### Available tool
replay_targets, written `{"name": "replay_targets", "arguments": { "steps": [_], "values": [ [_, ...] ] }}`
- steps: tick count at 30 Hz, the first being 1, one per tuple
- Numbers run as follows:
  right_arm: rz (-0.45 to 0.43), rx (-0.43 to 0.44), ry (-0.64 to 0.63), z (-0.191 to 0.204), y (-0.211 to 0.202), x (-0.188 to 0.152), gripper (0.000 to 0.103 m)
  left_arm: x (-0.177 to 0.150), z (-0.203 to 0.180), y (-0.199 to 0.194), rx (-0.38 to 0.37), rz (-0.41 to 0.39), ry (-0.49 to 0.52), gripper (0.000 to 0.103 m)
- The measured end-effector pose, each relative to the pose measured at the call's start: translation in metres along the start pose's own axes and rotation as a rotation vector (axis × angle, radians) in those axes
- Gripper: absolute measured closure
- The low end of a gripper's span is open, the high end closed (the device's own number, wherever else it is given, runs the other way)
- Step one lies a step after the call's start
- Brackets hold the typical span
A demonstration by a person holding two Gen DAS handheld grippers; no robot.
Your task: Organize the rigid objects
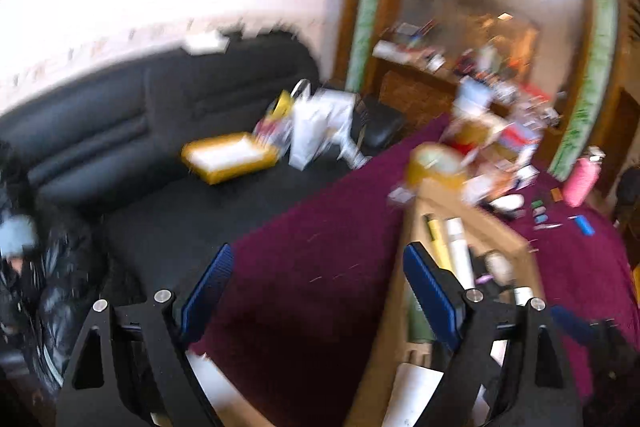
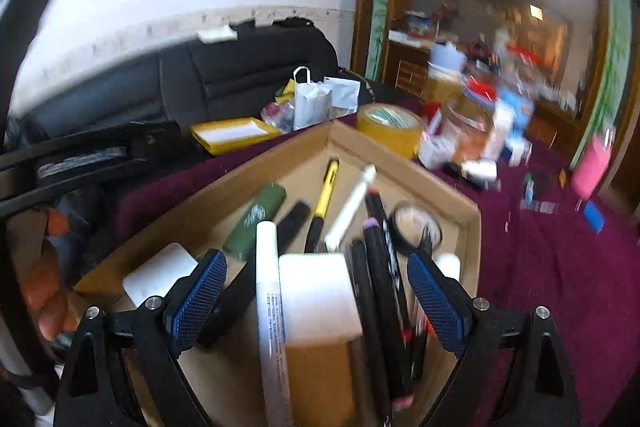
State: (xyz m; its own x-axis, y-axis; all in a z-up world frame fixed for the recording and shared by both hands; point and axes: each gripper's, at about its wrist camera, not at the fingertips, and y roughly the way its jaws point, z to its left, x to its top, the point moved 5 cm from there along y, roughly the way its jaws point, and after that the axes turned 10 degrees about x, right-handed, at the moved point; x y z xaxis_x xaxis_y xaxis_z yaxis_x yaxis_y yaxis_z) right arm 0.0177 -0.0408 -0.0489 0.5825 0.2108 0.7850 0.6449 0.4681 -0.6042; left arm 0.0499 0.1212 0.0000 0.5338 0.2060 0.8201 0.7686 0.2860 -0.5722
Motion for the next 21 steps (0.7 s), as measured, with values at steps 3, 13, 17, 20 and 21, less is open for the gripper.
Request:
{"name": "replay_targets", "arguments": {
  "steps": [3,13,17,20,21],
  "values": [
    [-0.141,0.116,0.162,-0.027,-0.041,0.001,0.008,0.024,-0.026,-0.051,-0.042,-0.128,-0.007,0.017],
    [-0.698,0.026,0.717,-0.138,-0.157,-0.037,0.006,0.027,-0.154,-0.135,-0.484,-0.211,-0.104,0.007],
    [-0.844,-0.029,0.874,-0.184,-0.190,-0.077,0.004,-0.016,-0.240,-0.139,-0.545,-0.150,0.054,0.007],
    [-0.867,-0.059,0.939,-0.211,-0.193,-0.098,0.003,-0.045,-0.272,-0.146,-0.558,-0.149,0.128,0.007],
    [-0.871,-0.049,0.973,-0.217,-0.191,-0.106,0.003,-0.050,-0.271,-0.150,-0.575,-0.144,0.141,0.007]
  ]
}}
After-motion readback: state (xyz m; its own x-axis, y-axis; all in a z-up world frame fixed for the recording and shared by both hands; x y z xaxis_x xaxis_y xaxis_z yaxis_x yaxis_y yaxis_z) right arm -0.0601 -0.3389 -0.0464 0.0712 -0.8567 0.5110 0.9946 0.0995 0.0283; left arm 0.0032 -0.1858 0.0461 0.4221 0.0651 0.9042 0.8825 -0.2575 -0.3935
